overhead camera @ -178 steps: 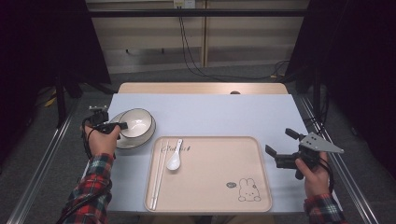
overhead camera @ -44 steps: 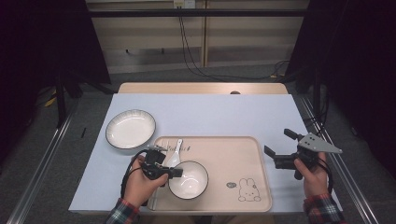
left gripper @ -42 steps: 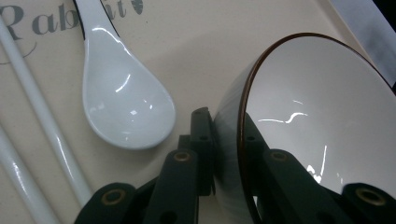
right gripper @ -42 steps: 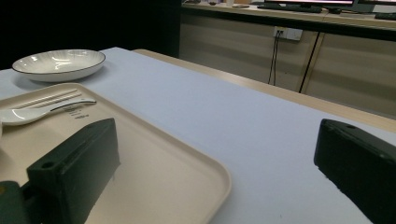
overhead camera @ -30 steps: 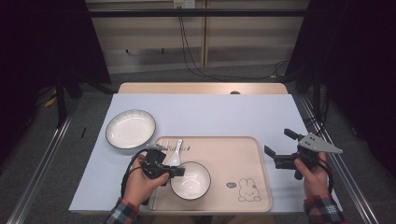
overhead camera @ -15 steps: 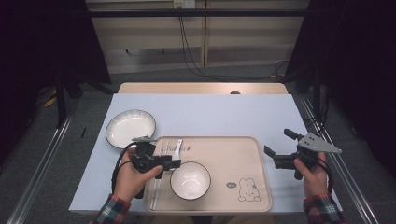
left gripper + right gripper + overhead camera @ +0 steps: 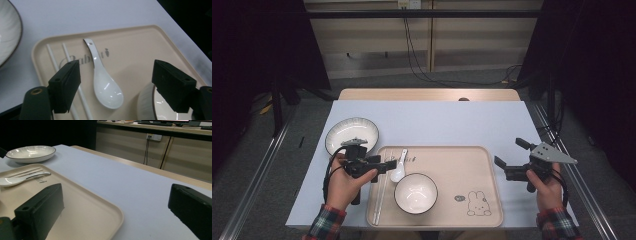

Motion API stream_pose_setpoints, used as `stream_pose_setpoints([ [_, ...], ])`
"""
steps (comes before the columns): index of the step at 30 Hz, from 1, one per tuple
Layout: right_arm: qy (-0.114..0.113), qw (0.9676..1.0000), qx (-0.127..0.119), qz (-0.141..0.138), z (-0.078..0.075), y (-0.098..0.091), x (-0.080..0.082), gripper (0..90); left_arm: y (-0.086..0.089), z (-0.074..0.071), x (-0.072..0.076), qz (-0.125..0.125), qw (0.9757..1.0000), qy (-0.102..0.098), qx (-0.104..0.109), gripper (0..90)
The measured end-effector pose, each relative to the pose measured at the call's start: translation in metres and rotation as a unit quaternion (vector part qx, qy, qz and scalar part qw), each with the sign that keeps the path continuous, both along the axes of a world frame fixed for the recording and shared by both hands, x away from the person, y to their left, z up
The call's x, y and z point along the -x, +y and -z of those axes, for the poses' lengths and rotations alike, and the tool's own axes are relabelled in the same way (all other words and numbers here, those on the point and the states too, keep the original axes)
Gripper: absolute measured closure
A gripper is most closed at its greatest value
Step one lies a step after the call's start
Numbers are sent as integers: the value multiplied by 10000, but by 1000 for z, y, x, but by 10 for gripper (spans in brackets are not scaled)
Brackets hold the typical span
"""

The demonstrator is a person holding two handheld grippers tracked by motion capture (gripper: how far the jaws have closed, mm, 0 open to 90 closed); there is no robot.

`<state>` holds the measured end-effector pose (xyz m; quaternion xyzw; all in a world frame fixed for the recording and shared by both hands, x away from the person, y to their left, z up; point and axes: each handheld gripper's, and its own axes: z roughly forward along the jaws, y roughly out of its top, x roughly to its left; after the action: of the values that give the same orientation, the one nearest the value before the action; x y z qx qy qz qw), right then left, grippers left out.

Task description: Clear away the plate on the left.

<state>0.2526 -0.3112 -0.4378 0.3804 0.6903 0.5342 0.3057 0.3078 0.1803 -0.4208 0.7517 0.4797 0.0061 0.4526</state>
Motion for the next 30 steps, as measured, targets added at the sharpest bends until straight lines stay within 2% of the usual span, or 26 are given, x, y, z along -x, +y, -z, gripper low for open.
stream_pose_setpoints([
  [9,4,10000,15,63,0,-1,0,0,14,2,-10,-350,9991,-198,-163,174],
  [10,3,10000,18,62,0,-1,0,0,16,3,-11,-419,9989,-190,-90,169],
  [14,27,10000,49,57,1,-2,1,0,24,6,-16,-520,9982,-203,-197,158],
  [24,10,10000,28,52,0,-1,3,0,35,8,-20,-844,9959,-272,-153,146],
  [30,-11,9999,62,90,0,-2,3,0,41,5,-24,-921,9950,-349,-167,140],
])
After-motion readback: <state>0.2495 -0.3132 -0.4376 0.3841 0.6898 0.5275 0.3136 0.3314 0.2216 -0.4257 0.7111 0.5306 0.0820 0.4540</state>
